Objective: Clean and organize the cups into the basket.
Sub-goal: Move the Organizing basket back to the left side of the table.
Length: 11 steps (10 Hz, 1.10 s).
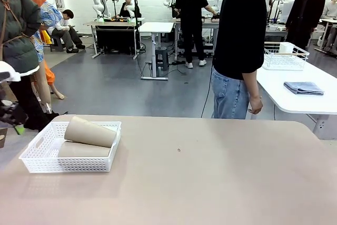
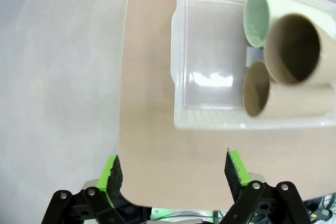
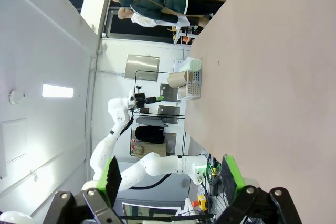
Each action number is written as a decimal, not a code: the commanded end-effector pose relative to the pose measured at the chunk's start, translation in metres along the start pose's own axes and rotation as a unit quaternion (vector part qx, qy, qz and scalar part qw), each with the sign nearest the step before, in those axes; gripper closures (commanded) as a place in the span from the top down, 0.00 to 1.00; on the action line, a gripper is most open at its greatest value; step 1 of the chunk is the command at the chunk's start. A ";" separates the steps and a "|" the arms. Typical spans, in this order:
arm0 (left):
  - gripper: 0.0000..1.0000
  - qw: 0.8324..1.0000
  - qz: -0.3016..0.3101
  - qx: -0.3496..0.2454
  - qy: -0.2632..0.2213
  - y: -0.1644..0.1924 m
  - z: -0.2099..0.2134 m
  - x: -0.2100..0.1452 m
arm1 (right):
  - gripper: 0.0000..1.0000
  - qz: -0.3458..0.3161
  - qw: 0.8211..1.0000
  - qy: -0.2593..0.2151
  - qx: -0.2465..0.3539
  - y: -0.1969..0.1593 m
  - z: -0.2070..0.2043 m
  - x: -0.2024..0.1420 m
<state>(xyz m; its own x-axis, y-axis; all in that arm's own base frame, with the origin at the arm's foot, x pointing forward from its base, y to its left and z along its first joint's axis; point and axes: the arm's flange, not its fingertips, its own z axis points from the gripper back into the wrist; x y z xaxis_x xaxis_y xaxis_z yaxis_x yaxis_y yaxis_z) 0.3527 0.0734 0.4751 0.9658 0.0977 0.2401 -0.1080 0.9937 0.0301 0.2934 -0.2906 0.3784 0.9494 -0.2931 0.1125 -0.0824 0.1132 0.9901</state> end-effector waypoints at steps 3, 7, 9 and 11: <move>1.00 0.999 -0.046 -0.020 -0.009 0.013 0.009 -0.070 | 1.00 0.002 1.000 -0.004 0.002 0.001 0.001 0.000; 1.00 0.999 -0.029 -0.010 -0.013 0.011 0.043 -0.027 | 1.00 0.002 1.000 -0.004 0.002 0.001 0.001 0.000; 1.00 0.999 -0.029 -0.010 -0.013 0.011 0.043 -0.027 | 1.00 0.002 1.000 -0.004 0.002 0.001 0.001 0.000; 1.00 0.995 0.001 -0.097 -0.004 0.027 0.062 -0.021 | 1.00 0.002 1.000 -0.004 0.002 0.001 0.001 0.000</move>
<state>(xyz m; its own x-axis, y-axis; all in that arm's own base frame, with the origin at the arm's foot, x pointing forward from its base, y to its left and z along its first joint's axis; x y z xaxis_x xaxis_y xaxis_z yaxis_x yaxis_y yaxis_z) 0.3142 0.0831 0.5162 0.9620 0.0636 0.2657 -0.0589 0.9979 -0.0257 0.2933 -0.2907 0.3784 0.9494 -0.2933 0.1126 -0.0824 0.1133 0.9901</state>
